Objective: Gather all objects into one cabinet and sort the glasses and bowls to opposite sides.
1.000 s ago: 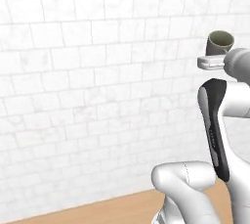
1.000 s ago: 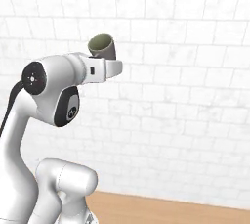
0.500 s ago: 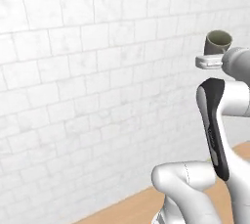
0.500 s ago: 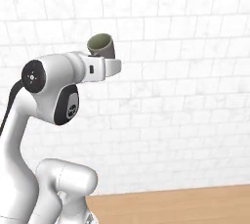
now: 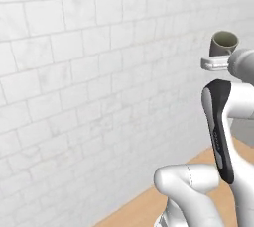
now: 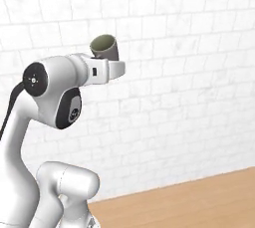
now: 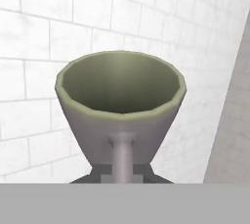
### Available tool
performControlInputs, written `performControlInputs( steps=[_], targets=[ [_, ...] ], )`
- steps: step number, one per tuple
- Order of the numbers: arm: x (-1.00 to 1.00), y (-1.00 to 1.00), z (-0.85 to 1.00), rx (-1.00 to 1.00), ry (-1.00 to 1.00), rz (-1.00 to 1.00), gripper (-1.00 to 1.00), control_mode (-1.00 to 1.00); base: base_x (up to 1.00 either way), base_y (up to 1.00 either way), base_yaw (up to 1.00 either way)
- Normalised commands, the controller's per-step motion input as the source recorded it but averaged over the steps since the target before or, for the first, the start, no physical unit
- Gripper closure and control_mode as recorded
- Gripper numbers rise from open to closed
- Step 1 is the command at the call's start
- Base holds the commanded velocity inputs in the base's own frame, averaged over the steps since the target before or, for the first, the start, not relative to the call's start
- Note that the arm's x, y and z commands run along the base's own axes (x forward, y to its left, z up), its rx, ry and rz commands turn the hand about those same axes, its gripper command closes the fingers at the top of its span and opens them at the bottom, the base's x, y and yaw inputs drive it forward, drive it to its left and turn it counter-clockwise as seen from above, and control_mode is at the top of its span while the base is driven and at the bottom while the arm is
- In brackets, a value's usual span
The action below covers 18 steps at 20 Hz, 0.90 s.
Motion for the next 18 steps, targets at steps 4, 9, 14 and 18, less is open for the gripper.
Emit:
performControlInputs(
  steps=[4,9,14,18],
  targets=[
    [0.00,0.00,0.00,0.00,0.00,0.00,1.00,1.00,0.48,-0.61,-0.57],
    [0.00,0.00,0.00,0.00,0.00,0.00,1.00,1.00,0.40,-0.81,-0.60],
    [0.00,0.00,0.00,0.00,0.00,0.00,1.00,1.00,0.26,-0.33,-0.76],
    [0.00,0.00,0.00,0.00,0.00,0.00,1.00,1.00,0.33,-0.28,-0.72]
  ],
)
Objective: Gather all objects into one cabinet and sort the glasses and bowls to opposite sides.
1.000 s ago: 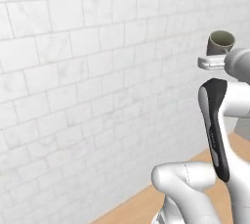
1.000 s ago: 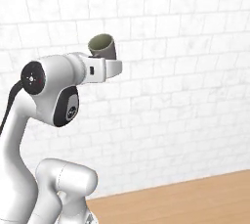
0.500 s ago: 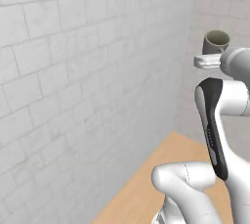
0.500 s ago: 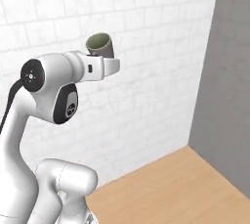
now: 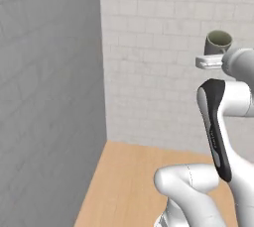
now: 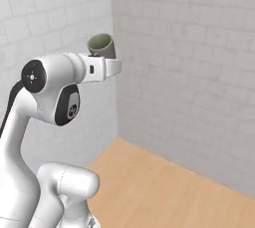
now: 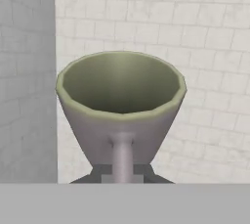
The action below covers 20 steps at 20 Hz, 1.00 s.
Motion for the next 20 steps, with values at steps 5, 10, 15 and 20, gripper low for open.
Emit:
performControlInputs(
  steps=[5,10,15,20],
  targets=[
    [0.00,0.00,0.00,0.00,0.00,0.00,1.00,1.00,0.35,-0.36,-0.67],
    [0.00,0.00,0.00,0.00,0.00,0.00,1.00,1.00,0.38,-0.49,-0.64],
    [0.00,0.00,0.00,0.00,0.00,0.00,1.00,1.00,0.42,-0.73,-0.59],
    [0.00,0.00,0.00,0.00,0.00,0.00,1.00,1.00,0.29,-0.85,-0.53]
  ],
)
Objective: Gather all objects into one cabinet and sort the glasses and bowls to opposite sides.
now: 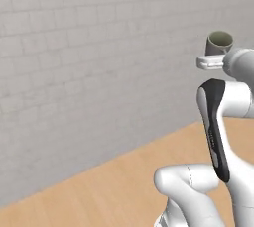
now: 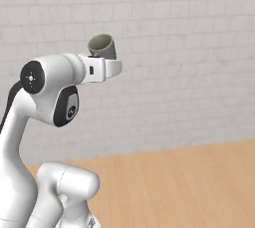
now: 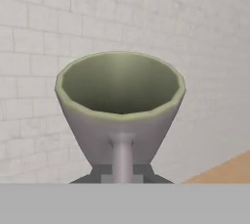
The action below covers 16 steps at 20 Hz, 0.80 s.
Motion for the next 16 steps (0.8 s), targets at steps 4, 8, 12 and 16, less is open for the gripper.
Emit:
performControlInputs(
  steps=[4,8,12,16],
  targets=[
    [0.00,0.00,0.00,0.00,0.00,0.00,1.00,1.00,0.40,-0.88,-0.52],
    [0.00,0.00,0.00,0.00,0.00,0.00,1.00,1.00,0.44,-0.81,-0.51],
    [0.00,0.00,0.00,0.00,0.00,0.00,1.00,1.00,0.45,-0.76,-0.52],
    [0.00,0.00,0.00,0.00,0.00,0.00,1.00,1.00,0.56,-0.74,-0.53]
  ],
)
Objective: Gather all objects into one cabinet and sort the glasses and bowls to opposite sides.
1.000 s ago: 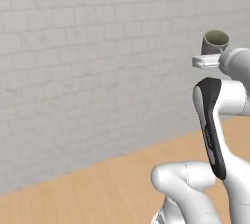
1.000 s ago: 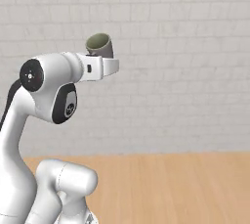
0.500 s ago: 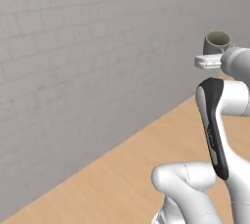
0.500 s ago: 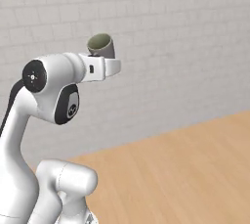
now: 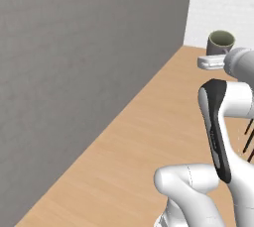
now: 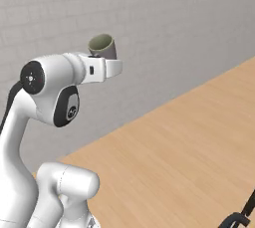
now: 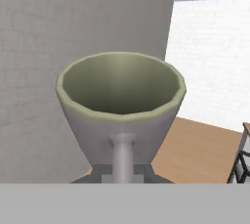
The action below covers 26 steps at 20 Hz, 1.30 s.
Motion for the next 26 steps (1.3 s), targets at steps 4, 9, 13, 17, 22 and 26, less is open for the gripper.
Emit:
performControlInputs(
  steps=[4,9,13,17,22,26],
  targets=[
    [0.00,0.00,0.00,0.00,0.00,0.00,1.00,1.00,0.83,-0.31,-0.46],
    [0.00,0.00,0.00,0.00,0.00,0.00,1.00,1.00,0.70,0.86,-0.31],
    [0.00,0.00,0.00,0.00,0.00,0.00,1.00,1.00,0.75,1.00,-0.29],
    [0.00,0.00,0.00,0.00,0.00,0.00,1.00,1.00,0.99,0.37,-0.42],
    [0.00,0.00,0.00,0.00,0.00,0.00,1.00,1.00,1.00,0.10,-0.35],
    [0.00,0.00,0.00,0.00,0.00,0.00,1.00,1.00,1.00,0.42,-0.24]
  ],
)
